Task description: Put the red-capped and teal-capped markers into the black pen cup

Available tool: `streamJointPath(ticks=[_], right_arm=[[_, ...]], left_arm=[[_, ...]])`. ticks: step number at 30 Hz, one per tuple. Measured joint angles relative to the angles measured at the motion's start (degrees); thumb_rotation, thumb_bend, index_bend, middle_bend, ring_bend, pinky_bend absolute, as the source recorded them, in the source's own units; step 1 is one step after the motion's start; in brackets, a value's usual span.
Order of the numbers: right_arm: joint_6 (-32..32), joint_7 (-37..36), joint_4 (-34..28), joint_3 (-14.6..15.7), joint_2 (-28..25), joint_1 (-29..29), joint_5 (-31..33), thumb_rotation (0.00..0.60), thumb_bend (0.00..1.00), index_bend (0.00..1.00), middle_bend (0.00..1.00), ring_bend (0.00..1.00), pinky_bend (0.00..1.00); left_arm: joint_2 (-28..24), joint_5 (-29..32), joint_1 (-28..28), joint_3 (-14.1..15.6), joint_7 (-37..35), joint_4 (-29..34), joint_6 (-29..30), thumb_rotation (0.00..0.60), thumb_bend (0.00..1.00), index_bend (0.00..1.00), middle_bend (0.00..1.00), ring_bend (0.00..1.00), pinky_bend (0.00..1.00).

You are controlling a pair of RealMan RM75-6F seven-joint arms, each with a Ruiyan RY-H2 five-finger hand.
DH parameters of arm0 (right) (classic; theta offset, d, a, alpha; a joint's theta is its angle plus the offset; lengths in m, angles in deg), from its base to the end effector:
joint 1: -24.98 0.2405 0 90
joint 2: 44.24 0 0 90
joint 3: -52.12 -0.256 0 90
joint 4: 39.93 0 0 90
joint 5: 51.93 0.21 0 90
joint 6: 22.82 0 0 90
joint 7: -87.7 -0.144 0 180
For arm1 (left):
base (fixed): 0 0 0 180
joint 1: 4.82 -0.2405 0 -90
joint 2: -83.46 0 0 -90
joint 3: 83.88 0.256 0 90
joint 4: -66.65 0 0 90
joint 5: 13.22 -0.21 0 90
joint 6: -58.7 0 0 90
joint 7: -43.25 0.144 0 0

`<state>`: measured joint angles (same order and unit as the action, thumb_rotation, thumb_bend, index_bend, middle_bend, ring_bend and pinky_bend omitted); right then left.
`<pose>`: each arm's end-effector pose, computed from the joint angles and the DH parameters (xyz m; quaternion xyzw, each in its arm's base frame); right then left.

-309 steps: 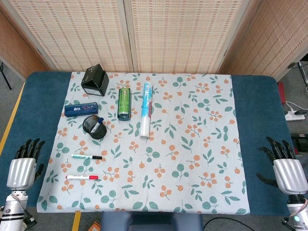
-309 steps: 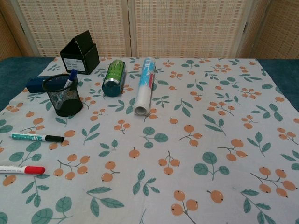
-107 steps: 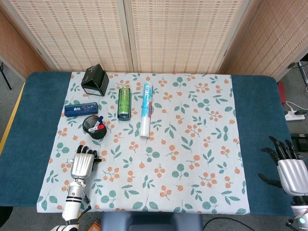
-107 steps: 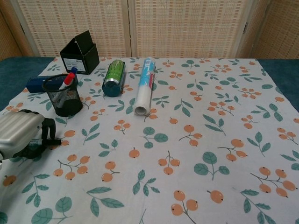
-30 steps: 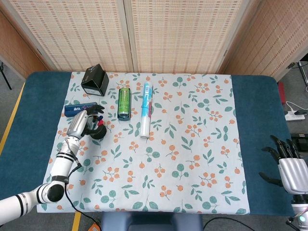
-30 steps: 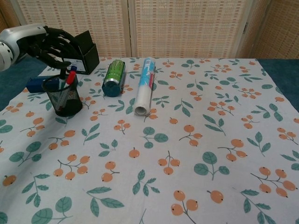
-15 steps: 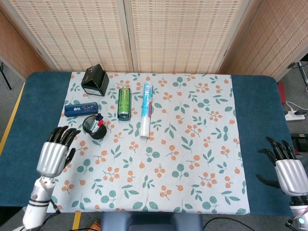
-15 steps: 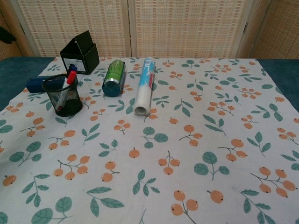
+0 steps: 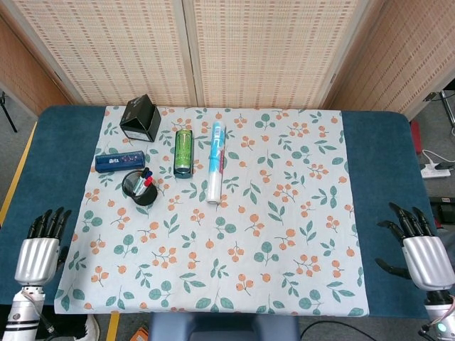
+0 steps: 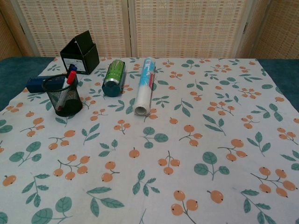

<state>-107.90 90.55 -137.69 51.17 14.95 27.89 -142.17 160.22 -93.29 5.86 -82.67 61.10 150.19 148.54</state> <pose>-0.2973 -0.1624 0.1689 0.6247 -0.3780 0.3708 0.5739 -0.3127 0.1989 0.1065 -0.6255 -0.3019 -0.3240 0.6424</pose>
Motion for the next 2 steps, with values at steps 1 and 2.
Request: streamJointPath(ticks=[1,2], right_arm=[[0.14,0.08,0.02,0.00,0.04,0.04,0.07,0.600,0.00,0.30,0.04,0.10,0.00],[0.28,0.15,0.03,0.01,0.07,0.09,0.12,0.600,0.00,0.30,0.04,0.10,0.00]], left_arm=[[0.08,0.13,-0.28,-0.33,0.43,-0.39,-0.14,0.600,0.34,0.07,0.03,0.02,0.12],[0.11,0.23,-0.43,-0.48,0.59,-0.50,-0.39,0.600,0.34,0.07,0.03,0.02,0.12]])
